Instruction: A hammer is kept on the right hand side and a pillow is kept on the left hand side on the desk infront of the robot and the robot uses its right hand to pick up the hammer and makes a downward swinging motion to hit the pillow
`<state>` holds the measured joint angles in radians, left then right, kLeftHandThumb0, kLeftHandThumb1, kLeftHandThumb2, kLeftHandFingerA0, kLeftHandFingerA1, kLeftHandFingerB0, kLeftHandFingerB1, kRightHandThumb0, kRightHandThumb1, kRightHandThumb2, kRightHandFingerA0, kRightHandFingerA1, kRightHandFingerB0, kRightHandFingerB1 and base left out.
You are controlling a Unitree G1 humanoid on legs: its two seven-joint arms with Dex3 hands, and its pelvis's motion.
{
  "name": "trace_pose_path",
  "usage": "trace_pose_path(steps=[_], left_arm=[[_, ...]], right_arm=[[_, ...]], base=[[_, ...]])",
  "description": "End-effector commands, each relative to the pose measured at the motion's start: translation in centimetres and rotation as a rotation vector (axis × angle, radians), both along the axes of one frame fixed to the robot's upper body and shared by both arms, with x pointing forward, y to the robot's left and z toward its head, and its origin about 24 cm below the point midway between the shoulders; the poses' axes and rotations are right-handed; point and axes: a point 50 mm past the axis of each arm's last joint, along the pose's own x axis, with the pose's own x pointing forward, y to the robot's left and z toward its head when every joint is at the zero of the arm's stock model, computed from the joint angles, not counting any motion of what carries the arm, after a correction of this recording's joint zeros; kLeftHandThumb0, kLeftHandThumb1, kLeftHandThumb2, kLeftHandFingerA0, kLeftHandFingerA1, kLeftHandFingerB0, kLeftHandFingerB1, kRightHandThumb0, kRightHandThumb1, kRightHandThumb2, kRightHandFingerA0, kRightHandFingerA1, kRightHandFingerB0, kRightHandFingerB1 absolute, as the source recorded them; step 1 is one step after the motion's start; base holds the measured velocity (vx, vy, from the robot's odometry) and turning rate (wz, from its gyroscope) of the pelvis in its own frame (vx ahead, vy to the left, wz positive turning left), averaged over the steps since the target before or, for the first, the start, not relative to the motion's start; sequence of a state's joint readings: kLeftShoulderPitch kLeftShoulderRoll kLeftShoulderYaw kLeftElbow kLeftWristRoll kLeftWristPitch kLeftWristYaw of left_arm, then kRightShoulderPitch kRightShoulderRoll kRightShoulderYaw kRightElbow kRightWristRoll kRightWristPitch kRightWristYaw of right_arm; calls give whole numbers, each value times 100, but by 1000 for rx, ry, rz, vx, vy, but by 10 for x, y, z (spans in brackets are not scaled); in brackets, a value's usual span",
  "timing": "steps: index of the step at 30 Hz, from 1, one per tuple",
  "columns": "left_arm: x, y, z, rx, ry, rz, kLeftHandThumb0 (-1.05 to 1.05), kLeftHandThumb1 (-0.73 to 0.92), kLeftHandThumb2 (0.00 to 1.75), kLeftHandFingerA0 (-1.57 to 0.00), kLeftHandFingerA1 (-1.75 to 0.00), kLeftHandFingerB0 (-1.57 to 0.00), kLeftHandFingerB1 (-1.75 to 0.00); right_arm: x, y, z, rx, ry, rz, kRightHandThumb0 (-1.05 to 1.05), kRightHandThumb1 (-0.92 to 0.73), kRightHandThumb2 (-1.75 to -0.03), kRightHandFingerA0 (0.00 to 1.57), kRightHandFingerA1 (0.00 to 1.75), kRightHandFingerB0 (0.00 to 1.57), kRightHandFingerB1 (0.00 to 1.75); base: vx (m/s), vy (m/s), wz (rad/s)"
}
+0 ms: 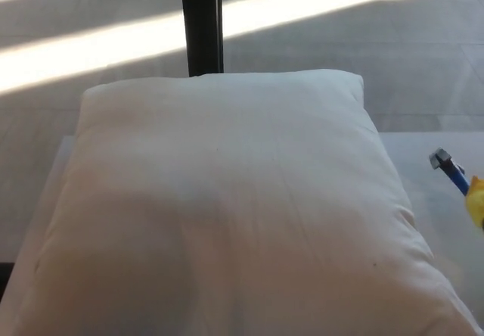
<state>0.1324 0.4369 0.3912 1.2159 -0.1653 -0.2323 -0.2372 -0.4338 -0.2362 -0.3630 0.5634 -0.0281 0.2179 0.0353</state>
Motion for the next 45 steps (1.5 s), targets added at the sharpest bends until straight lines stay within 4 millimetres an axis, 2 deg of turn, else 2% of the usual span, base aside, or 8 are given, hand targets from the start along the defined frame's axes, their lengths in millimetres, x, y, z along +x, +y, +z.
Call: trace_pose_path(steps=[1, 15, 25, 29, 31, 34, 38, 45], left_arm=[[-2, 8, 8, 26, -23, -17, -51, 73, 62, -70, -60, -61, -52], [0, 7, 7, 16, -39, 0, -52, 71, 62, -70, -61, -61, -53], [-5, 7, 5, -19, -41, 35, -48, 73, 62, -67, -59, -59, -51], [-5, 7, 5, -17, -42, 55, -48, 72, 62, -70, -61, -62, -53], [-5, 6, 5, 10, -20, -1, -49, 75, 63, -68, -60, -58, -52], [-6, 5, 3, -4, -29, 47, -50, 71, 61, -73, -60, -62, -51], [-6, 5, 3, -5, -21, 32, -51, 72, 62, -71, -59, -62, -52], [-7, 4, 3, -9, -25, 25, -50, 71, 61, -69, -59, -61, -51]], right_arm=[[31, 53, 41, 315, -118, 145, -22, -72, -102, 97, 175, 59, 175], [69, 114, 100, 452, -262, 254, -26, -70, -97, 105, 175, 67, 173], [89, 123, 192, 422, -446, 327, -31, -55, -123, 104, 175, 70, 173], [91, 132, 222, 413, -478, 372, -32, -69, -94, 104, 175, 64, 175], [91, 142, 232, 416, -501, 407, -29, -60, -109, 102, 175, 65, 175], [91, 151, 238, 469, -514, 465, -32, -66, -100, 103, 175, 65, 173], [89, 162, 241, 532, -530, 520, -28, -45, -138, 102, 175, 72, 173], [82, 173, 219, 757, -501, 573, -34, -60, -113, 101, 175, 69, 165]], base=[[0, 0, 0], [0, 0, 0], [0, 0, 0], [0, 0, 0], [0, 0, 0], [0, 0, 0], [0, 0, 0], [0, 0, 0]])
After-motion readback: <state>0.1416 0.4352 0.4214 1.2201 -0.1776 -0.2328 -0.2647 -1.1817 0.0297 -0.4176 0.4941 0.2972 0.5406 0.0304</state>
